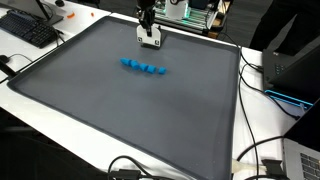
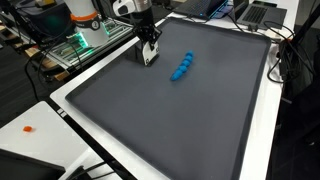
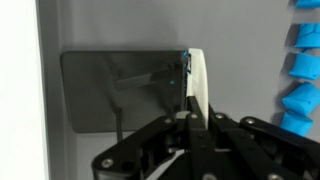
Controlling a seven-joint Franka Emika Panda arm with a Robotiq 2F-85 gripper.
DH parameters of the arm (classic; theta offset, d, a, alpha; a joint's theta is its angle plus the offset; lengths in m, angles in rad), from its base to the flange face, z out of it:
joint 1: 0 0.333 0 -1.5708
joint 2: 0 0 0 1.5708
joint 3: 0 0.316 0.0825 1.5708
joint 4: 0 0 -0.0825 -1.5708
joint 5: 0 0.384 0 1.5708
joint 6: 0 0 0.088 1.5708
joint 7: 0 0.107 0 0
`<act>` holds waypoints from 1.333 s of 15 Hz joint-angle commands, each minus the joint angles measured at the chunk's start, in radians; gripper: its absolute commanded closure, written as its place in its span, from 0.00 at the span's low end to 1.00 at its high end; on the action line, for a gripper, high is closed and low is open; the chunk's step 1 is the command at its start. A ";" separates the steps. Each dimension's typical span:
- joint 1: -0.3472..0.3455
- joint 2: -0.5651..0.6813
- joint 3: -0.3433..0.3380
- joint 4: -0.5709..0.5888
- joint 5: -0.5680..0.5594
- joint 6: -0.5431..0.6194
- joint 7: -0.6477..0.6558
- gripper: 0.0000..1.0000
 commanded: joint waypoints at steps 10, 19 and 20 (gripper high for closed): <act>0.004 0.021 0.000 -0.001 0.054 -0.014 -0.033 0.99; 0.013 0.038 0.007 -0.010 0.075 0.015 -0.062 0.99; 0.015 0.038 0.008 -0.011 0.079 0.012 -0.069 0.99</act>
